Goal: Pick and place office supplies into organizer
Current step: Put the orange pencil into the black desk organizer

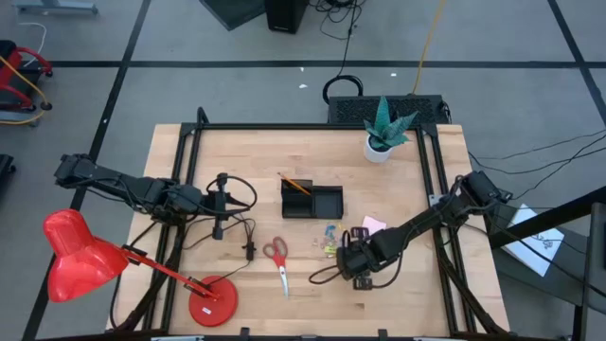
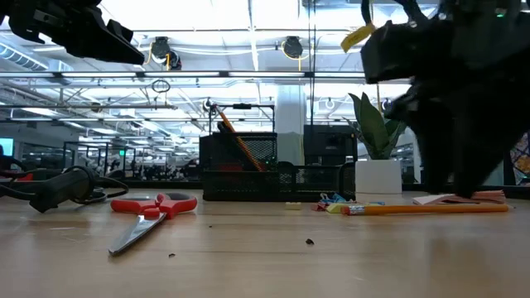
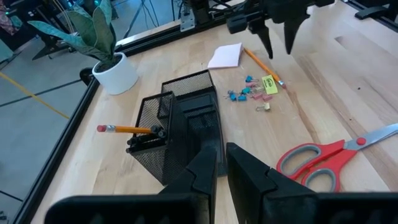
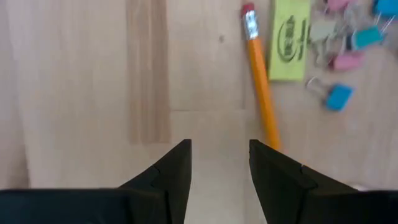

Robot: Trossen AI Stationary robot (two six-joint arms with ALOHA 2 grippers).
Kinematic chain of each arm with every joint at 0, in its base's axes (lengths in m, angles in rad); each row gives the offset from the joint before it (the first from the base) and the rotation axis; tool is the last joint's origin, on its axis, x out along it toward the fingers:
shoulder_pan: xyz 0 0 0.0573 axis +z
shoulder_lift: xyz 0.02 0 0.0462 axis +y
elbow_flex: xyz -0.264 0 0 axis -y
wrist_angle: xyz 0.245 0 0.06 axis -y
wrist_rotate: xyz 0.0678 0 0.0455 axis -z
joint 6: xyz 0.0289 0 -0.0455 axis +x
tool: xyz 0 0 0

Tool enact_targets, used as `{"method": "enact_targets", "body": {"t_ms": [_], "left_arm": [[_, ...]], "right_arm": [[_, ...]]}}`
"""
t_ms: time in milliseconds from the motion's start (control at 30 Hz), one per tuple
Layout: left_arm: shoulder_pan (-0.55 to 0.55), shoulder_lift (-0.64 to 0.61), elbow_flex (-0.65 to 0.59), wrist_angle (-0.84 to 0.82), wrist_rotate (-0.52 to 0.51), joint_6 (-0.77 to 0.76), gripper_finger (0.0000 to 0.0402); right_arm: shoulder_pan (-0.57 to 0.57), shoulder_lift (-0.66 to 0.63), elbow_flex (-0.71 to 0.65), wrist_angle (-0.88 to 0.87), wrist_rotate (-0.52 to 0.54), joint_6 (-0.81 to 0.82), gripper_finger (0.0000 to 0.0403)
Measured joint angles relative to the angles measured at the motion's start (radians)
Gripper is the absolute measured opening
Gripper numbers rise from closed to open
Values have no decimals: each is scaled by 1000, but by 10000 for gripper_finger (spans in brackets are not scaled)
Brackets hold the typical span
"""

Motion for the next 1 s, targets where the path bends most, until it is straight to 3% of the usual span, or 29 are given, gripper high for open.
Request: {"method": "enact_targets", "body": {"t_ms": [233, 400, 567, 1000], "left_arm": [[0, 0, 0, 0, 0, 5, 44], [0, 0, 0, 0, 0, 5, 44], [0, 0, 0, -7, 0, 7, 44], [1, 0, 0, -10, 0, 7, 44]], "right_arm": [[-24, -1, 1, 88, 78, -166, 142], [-60, 8, 1, 94, 75, -224, 134], [-102, 47, 0, 89, -26, -253, 132], [-136, 45, -121, 166, -121, -243, 132]]}}
